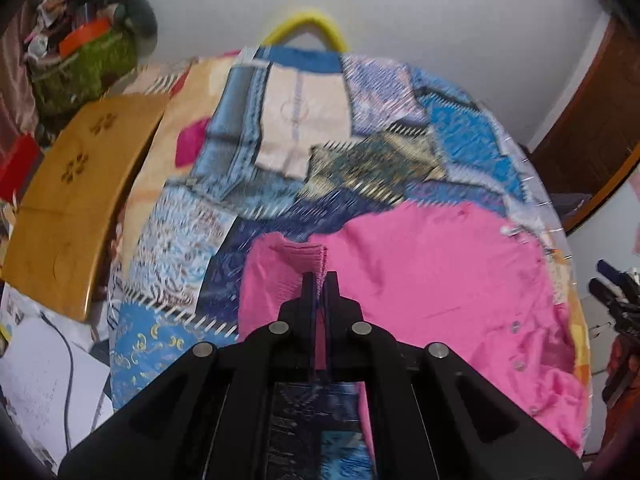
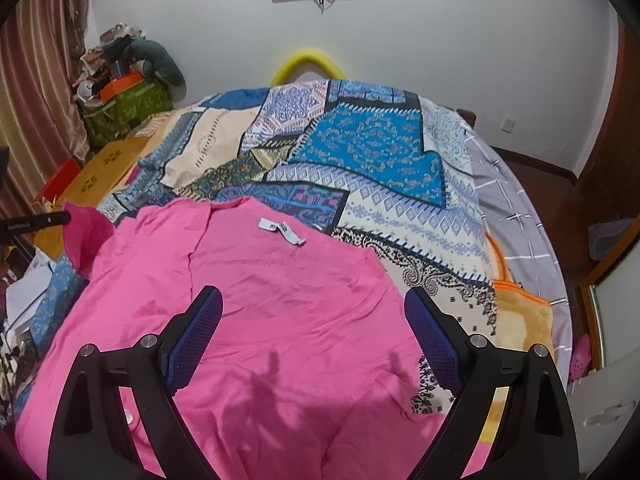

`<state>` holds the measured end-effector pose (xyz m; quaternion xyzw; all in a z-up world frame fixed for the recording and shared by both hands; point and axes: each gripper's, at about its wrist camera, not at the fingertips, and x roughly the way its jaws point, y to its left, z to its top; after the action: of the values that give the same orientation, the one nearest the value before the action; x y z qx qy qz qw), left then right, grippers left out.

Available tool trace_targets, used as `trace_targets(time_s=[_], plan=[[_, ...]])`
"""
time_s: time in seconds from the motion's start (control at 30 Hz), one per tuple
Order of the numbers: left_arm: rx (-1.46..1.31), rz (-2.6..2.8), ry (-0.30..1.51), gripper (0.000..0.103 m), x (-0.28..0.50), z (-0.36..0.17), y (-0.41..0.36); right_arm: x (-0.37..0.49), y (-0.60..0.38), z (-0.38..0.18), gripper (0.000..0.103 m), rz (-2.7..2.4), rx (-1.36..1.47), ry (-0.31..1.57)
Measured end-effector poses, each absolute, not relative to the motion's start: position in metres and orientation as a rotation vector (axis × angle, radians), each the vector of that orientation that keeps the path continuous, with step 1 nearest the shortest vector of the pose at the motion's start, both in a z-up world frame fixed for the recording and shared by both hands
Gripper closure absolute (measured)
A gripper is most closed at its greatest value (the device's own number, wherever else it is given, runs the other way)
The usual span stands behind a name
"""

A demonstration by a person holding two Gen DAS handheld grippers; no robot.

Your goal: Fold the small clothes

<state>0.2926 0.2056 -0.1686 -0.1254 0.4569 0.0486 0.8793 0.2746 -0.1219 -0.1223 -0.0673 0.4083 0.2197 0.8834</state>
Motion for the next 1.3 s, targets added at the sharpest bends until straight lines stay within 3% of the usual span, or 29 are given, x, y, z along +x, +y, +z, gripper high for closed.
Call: trace_targets(time_s=[0.27,0.57,0.9,1.2,1.3], plan=[[-0.193,0.023,0.876,0.101,0.300,-0.111,0.152,0.259,-0.129,-0.095,0.013,0.469,-0.108,0.792],[-0.129,-0.111,0.886,0.101,0.322,-0.094,0.061,0.243,-0.141,-0.074,0.011,0.515,-0.048,0.750],[-0.042,-0.218,0.988,0.101,0.351,-0.132,-0.030,0.237,-0.147,-0.090,0.011,0.551,-0.029,0.786],[0.015,-0.205,1.088,0.101,0.367,-0.180,-0.049,0.244,-0.176,-0.113,0.011,0.490,0.006,0.850],[0.018,-0.188,1.105,0.095,0.370,-0.185,-0.045,0.248,-0.191,-0.117,0.011,0.450,0.018,0.858]])
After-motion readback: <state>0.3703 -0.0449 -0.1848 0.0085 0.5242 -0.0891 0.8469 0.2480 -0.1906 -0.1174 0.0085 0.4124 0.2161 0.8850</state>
